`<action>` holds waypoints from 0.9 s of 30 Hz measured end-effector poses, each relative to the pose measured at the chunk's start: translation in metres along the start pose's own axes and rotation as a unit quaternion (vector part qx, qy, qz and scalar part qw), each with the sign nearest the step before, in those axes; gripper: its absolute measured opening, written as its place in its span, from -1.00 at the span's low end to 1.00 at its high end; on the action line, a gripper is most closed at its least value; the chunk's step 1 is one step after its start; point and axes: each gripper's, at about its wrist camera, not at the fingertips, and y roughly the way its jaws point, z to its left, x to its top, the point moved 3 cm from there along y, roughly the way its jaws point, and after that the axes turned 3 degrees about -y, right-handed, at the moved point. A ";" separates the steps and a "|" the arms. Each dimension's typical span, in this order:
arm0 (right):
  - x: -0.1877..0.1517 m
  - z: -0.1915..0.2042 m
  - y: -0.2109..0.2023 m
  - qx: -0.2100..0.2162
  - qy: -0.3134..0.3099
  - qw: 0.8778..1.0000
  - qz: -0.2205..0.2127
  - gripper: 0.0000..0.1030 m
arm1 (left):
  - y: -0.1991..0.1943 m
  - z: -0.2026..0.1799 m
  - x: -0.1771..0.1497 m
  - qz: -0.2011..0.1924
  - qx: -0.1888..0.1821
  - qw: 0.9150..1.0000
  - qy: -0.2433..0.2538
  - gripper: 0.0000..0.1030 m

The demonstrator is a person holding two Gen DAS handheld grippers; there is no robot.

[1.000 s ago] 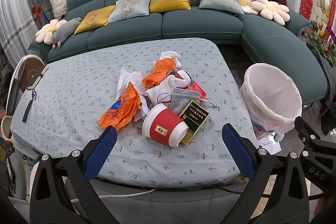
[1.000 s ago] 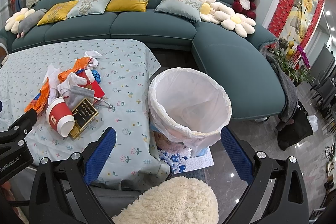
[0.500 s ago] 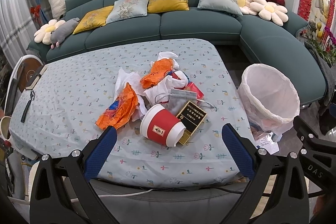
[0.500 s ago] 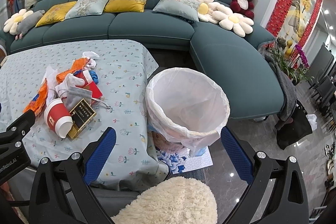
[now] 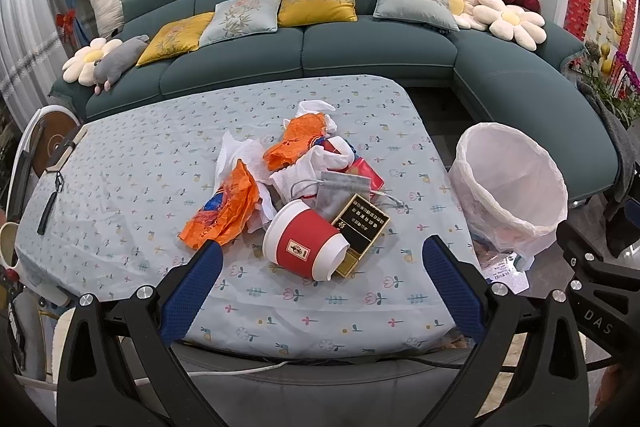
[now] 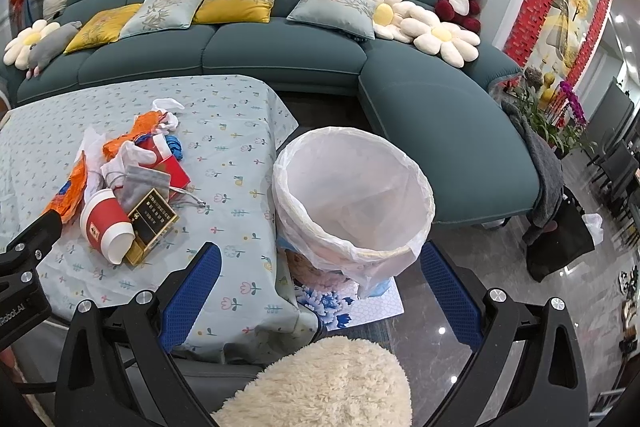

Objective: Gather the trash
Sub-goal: 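Grasp the orange plastic bag with the left tool while the right tool grasps the red paper cup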

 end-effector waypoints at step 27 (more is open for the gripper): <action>-0.002 0.031 0.028 0.005 0.008 1.000 0.021 0.86 | 0.054 0.062 -0.006 0.012 0.002 1.000 -0.003 0.86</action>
